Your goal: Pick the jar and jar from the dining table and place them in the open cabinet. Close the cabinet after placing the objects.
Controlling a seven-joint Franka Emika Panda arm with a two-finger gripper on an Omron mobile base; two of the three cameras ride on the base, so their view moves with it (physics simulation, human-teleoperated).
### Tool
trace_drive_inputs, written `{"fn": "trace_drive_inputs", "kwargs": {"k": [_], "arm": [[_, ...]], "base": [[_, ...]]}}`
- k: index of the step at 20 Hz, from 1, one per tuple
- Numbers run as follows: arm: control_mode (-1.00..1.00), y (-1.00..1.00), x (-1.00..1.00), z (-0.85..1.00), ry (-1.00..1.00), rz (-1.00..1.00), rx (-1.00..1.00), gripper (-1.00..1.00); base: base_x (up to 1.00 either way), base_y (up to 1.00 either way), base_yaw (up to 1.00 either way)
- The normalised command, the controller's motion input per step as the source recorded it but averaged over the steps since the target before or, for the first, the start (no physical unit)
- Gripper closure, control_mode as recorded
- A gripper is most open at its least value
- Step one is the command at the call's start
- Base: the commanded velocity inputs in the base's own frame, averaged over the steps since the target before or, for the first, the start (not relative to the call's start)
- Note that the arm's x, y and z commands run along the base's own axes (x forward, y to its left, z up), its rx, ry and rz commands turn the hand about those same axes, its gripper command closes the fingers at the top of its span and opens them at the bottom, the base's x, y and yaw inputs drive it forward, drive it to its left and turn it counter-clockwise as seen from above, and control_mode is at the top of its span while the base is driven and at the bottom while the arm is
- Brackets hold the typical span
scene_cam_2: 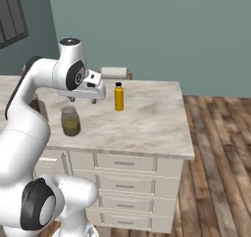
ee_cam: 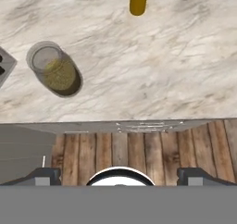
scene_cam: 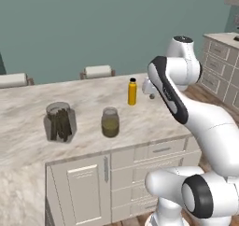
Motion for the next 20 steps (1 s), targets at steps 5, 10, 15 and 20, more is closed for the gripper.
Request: {"fn": "trace_drive_inputs", "kwargs": {"k": [5, 10, 15, 20], "arm": [[1.00, 0.00, 0.00, 0.00, 0.00, 0.00, 0.00, -1.00], [1.00, 0.00, 0.00, 0.00, 0.00, 0.00, 0.00, -1.00], [1.00, 0.00, 0.00, 0.00, 0.00, 0.00, 0.00, -1.00], [1.00, 0.00, 0.00, 0.00, 0.00, 0.00, 0.00, -1.00]], "base": [[0.27, 0.41, 0.22], [0.36, 0.46, 0.03], [0.53, 0.37, 0.00], [0.42, 0.31, 0.00]]}}
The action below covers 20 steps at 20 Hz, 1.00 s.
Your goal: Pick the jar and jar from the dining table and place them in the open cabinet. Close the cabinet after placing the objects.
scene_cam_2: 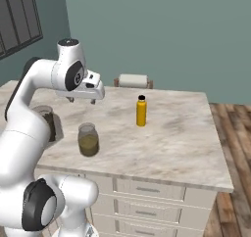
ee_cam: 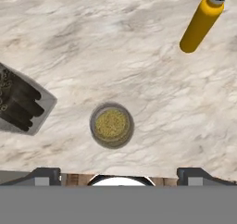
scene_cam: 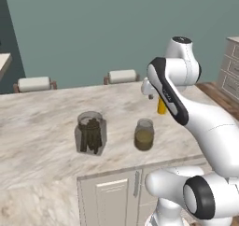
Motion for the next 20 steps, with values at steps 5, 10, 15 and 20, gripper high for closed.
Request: {"fn": "trace_drive_inputs", "kwargs": {"k": [5, 10, 15, 20], "arm": [[1.00, 0.00, 0.00, 0.00, 0.00, 0.00, 0.00, -1.00], [1.00, 0.00, 0.00, 0.00, 0.00, 0.00, 0.00, -1.00], [1.00, 0.00, 0.00, 0.00, 0.00, 0.00, 0.00, -1.00], [1.00, 0.00, 0.00, 0.00, 0.00, 0.00, 0.00, -1.00]], "base": [[0.38, 0.27, 0.00], [0.37, 0.29, 0.00], [0.13, 0.46, 0.00], [0.04, 0.29, 0.00]]}}
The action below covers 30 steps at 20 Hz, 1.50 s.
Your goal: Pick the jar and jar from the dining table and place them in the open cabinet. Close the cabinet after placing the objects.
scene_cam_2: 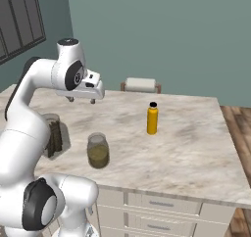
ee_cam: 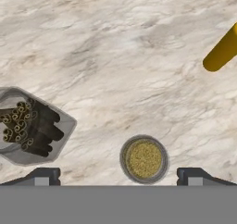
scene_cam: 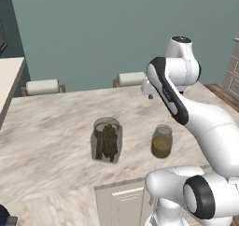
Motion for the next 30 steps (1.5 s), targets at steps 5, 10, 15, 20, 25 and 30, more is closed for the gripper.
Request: {"fn": "trace_drive_inputs", "kwargs": {"k": [5, 10, 15, 20, 25, 30], "arm": [[1.00, 0.00, 0.00, 0.00, 0.00, 0.00, 0.00, -1.00], [1.00, 0.00, 0.00, 0.00, 0.00, 0.00, 0.00, -1.00], [-1.00, 0.00, 0.01, -0.01, 0.00, 0.00, 0.00, -1.00], [-1.00, -0.12, 0.08, -0.15, 0.01, 0.00, 0.00, -1.00], [-1.00, -0.25, 0.03, -0.24, 0.06, 0.00, 0.00, -1.00], [-1.00, -0.21, 0.00, -0.21, 0.14, 0.00, 0.00, -1.00]], "base": [[0.00, 0.02, 0.00], [0.00, 0.00, 0.00], [0.00, 0.00, 0.00], [0.00, 0.00, 0.00], [0.00, 0.00, 0.00], [0.00, 0.00, 0.00]]}}
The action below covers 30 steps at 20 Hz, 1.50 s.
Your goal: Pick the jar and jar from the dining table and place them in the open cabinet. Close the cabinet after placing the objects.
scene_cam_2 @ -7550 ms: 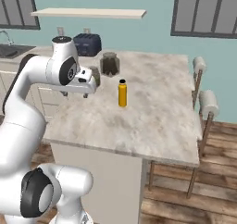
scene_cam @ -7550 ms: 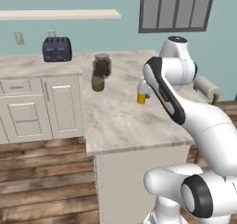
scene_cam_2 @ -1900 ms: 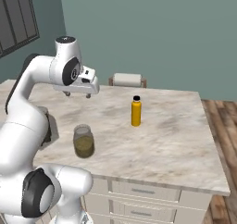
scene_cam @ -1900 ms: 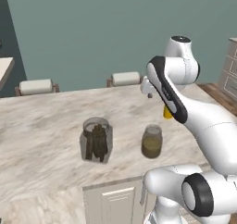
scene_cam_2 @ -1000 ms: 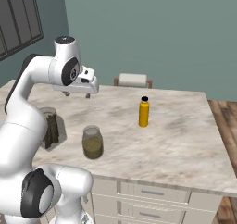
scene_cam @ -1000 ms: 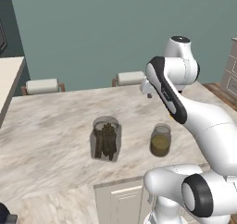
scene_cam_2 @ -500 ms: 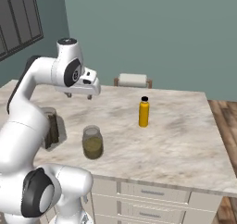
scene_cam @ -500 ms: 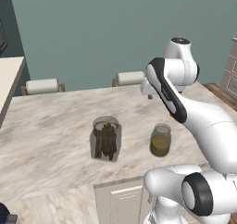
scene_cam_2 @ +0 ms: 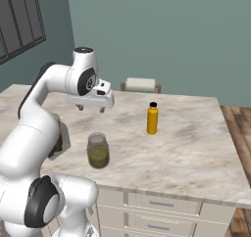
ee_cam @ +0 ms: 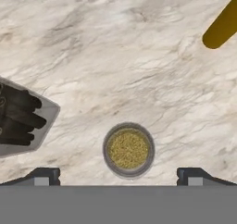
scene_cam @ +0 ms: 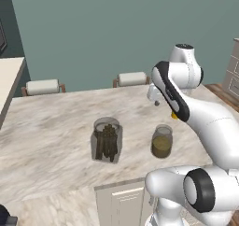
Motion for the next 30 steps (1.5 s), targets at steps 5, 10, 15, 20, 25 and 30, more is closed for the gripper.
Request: {"fn": "trace_drive_inputs", "kwargs": {"k": [5, 10, 15, 20, 25, 30], "arm": [[-1.00, -0.16, 0.00, -0.20, 0.16, 0.00, 0.00, -1.00], [-1.00, -0.14, 0.01, -0.21, 0.13, 0.00, 0.00, -1.00], [-1.00, -0.16, 0.00, -0.20, 0.07, 0.00, 0.00, -1.00], [-1.00, -0.07, 0.00, -0.23, 0.00, 0.00, 0.00, -1.00], [-1.00, -0.08, 0.01, -0.21, 0.00, 0.00, 0.00, -1.00], [-1.00, -0.01, 0.00, -0.17, 0.00, 0.00, 0.00, -1.00]], "base": [[0.00, 0.00, 0.00], [0.00, 0.00, 0.00], [0.00, 0.00, 0.00], [0.00, 0.00, 0.00], [0.00, 0.00, 0.00], [0.00, 0.00, 0.00]]}}
